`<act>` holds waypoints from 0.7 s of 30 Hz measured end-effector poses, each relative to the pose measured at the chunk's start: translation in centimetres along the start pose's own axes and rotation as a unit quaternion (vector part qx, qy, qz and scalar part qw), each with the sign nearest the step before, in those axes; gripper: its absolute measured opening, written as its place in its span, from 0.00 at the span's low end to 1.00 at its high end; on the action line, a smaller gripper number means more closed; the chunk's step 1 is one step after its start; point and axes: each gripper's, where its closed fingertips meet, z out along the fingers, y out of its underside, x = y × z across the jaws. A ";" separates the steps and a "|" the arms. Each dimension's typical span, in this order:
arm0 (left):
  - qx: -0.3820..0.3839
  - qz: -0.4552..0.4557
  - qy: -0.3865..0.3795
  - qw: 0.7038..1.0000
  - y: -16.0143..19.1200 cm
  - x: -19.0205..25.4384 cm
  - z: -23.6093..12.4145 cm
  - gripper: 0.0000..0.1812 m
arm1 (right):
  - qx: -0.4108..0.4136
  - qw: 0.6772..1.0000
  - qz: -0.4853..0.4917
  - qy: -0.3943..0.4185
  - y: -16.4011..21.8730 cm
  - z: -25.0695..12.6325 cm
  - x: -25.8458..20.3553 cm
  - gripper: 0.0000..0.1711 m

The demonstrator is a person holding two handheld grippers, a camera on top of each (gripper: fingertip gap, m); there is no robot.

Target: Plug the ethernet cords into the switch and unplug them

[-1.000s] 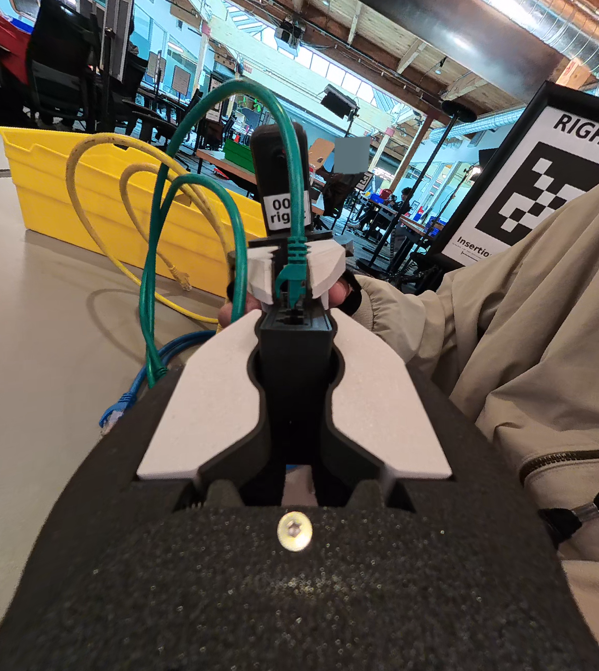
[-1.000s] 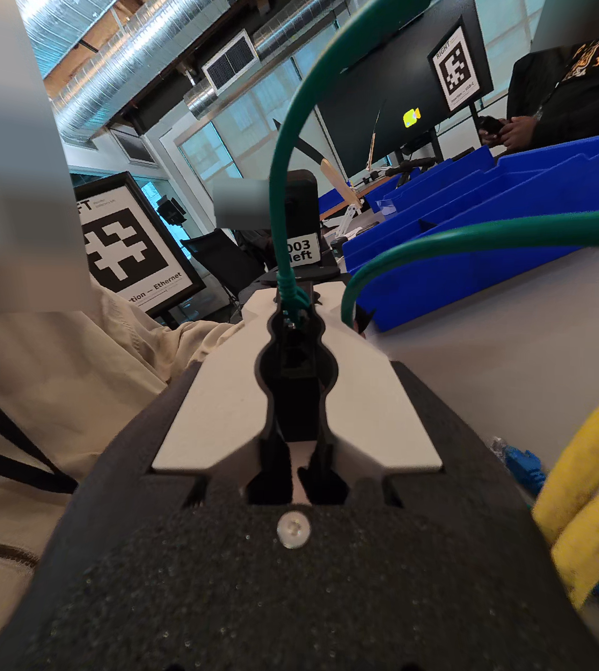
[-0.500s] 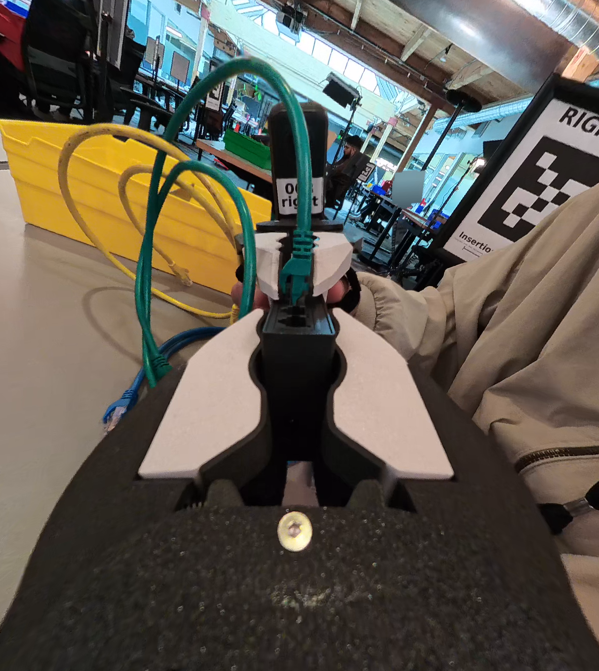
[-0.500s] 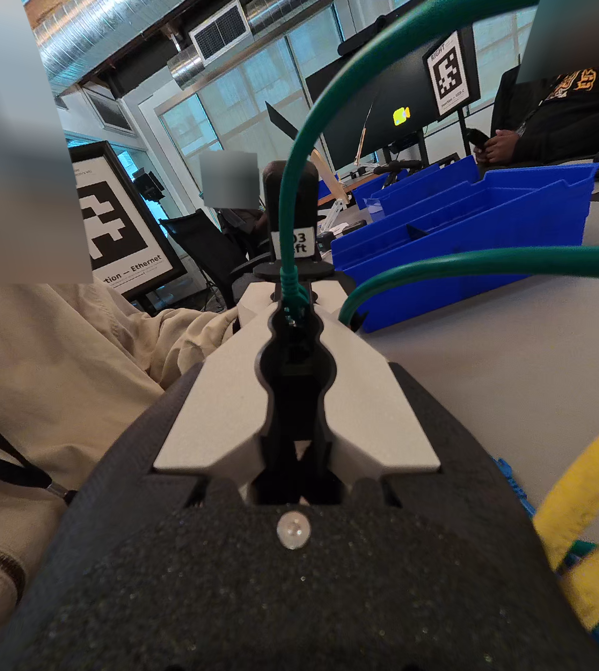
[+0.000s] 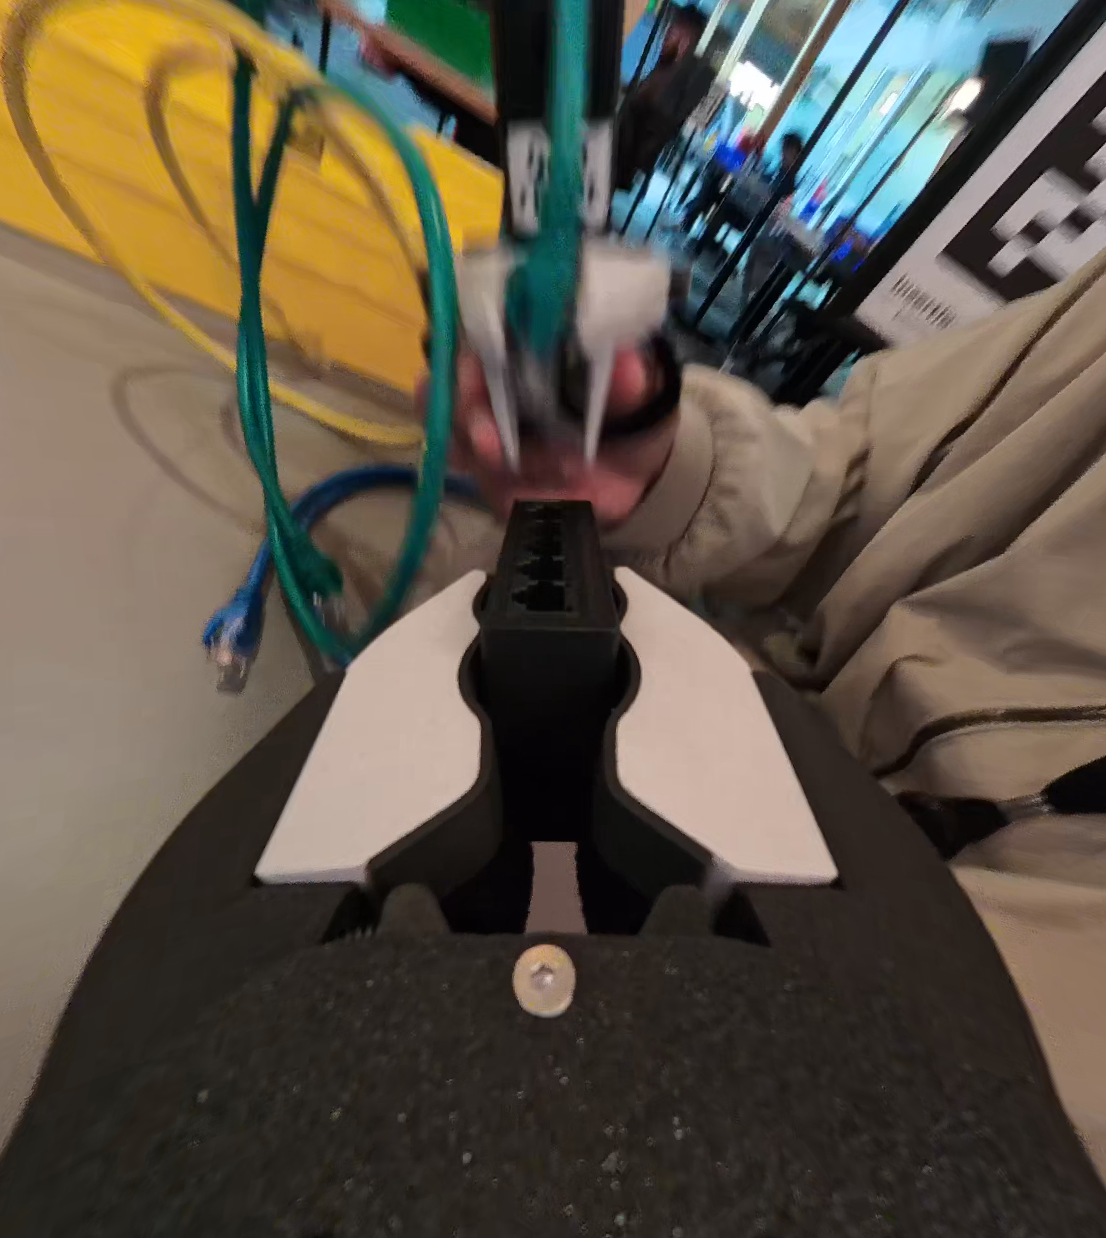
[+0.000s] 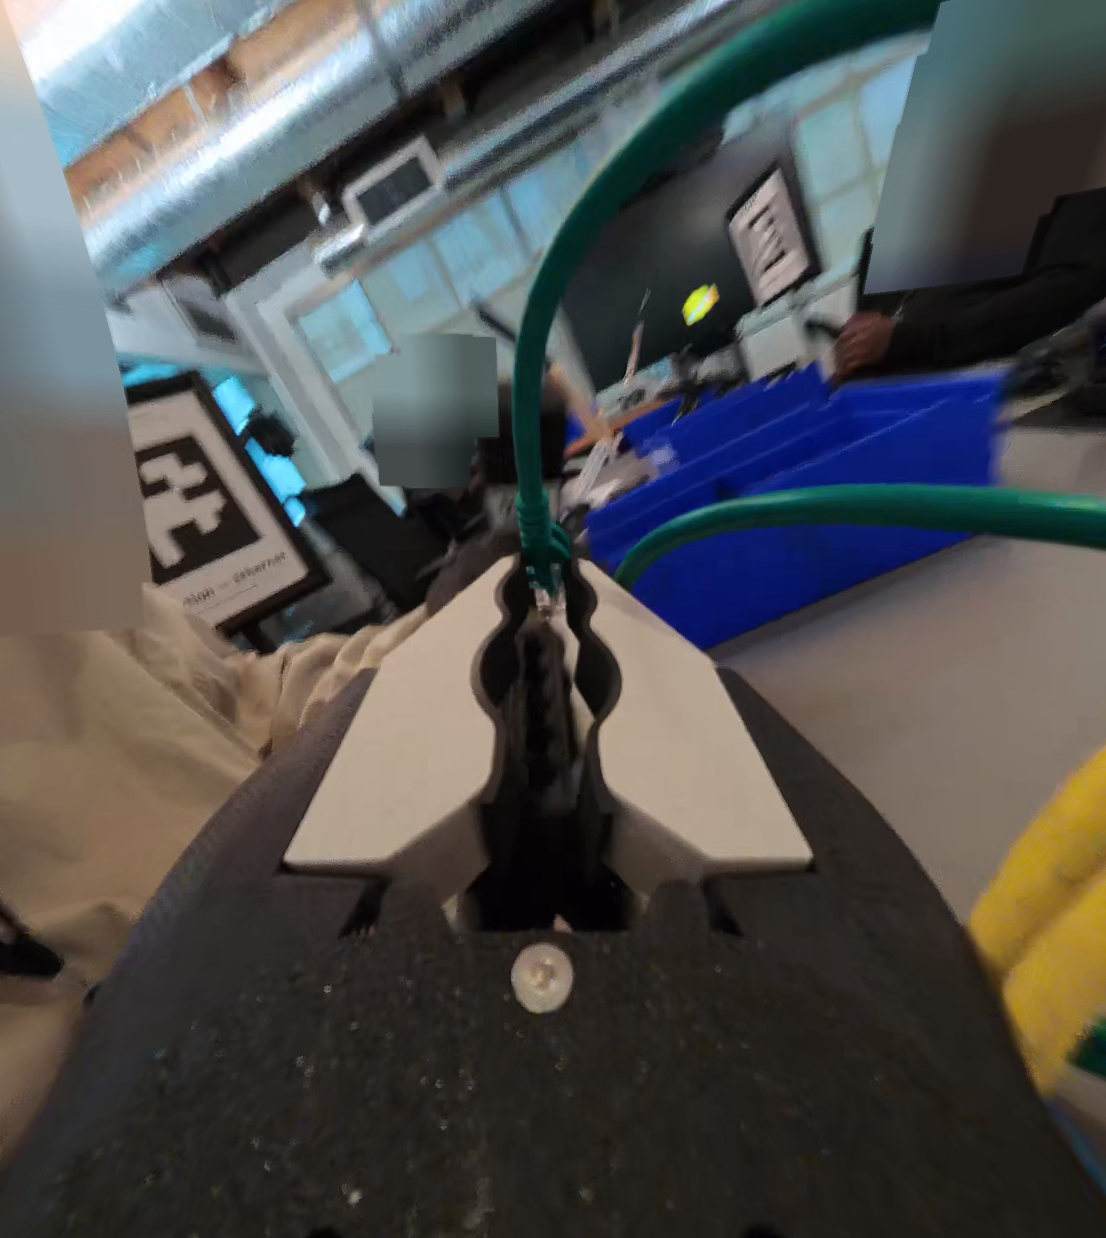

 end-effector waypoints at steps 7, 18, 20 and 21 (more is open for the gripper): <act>0.038 0.036 -0.023 0.998 -0.5 -0.5 0.1 0.16 | -0.099 0.986 -0.062 0.121 2.8 -0.9 3.1 0.07; 0.048 0.061 -0.115 0.990 -0.6 -3.5 -1.8 0.16 | -0.201 0.955 -0.083 0.203 5.3 -2.6 5.5 0.07; 0.058 0.060 -0.121 0.989 -1.0 -3.4 -2.2 0.16 | -0.228 0.940 -0.129 0.218 4.3 -3.0 4.7 0.07; 0.063 0.056 -0.127 0.988 -1.2 -3.4 -2.5 0.16 | -0.246 0.933 -0.150 0.214 3.7 -3.0 3.9 0.07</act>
